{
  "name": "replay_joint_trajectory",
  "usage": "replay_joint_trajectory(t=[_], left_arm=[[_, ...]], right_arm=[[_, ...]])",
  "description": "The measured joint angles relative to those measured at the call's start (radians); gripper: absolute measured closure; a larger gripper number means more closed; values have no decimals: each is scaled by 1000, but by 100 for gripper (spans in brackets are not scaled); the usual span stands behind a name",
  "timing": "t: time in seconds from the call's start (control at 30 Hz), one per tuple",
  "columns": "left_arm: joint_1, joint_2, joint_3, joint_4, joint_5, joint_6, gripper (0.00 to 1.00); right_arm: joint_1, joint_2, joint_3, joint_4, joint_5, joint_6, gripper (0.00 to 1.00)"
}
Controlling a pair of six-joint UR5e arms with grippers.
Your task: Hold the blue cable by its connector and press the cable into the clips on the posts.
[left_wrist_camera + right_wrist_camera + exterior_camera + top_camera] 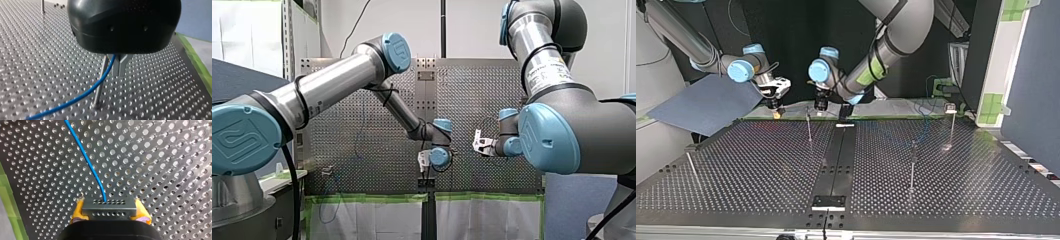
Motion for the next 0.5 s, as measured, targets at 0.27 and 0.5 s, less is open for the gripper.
replay_joint_trajectory(t=[0.27,0.5], left_arm=[[37,-1,26,-14,50,0,100],[45,-1,64,-19,100,-8,100]], right_arm=[[-2,2,-17,1,-1,2,100],[-2,4,-33,1,-3,3,100]])
